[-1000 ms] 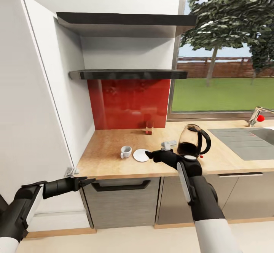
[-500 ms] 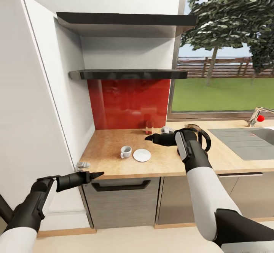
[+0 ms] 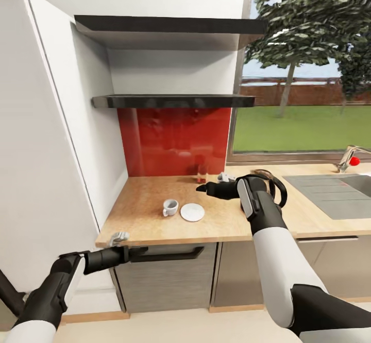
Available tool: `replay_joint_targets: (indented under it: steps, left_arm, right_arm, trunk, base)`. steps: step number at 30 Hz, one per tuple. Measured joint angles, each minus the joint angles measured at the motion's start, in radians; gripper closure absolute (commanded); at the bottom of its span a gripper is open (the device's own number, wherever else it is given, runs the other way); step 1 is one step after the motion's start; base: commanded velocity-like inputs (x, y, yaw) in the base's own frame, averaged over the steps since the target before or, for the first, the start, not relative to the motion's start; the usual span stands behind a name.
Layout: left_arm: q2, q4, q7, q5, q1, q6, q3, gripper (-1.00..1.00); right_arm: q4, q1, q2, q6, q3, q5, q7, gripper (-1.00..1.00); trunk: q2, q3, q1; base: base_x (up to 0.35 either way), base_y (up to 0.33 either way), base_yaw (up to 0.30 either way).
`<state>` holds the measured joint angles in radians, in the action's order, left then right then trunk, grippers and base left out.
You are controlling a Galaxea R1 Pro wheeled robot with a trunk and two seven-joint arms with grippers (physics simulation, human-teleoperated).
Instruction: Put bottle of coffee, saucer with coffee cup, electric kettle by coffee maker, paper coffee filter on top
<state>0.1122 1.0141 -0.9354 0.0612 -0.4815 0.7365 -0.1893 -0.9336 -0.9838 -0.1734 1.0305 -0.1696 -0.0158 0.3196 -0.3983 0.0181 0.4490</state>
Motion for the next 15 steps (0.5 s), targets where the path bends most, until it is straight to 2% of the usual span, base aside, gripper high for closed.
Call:
replay_joint_targets:
  steps: [4,14,15]
  left_arm:
    - [-0.021,0.006,0.007,0.002,-0.001,0.002,-0.011,-1.00]
    - [-0.072,0.013,0.064,0.060,-0.013,0.004,-0.066,-1.00]
    - [-0.158,0.013,0.387,0.247,-0.013,0.002,-0.150,-1.00]
  right_arm:
    - [0.020,0.000,0.000,-0.001,0.000,0.000,-0.001,-1.00]
    - [0.076,0.000,0.000,-0.037,0.000,0.002,-0.004,-1.00]
    - [0.152,0.000,0.000,-0.092,0.001,0.003,-0.005,-1.00]
  trunk:
    - [0.000,0.000,0.000]
    - [0.000,0.000,0.000]
    - [0.000,0.000,0.000]
  base:
    - [0.294,0.000,0.000]
    - [0.309,0.000,0.000]
    - [0.111,0.000,0.000]
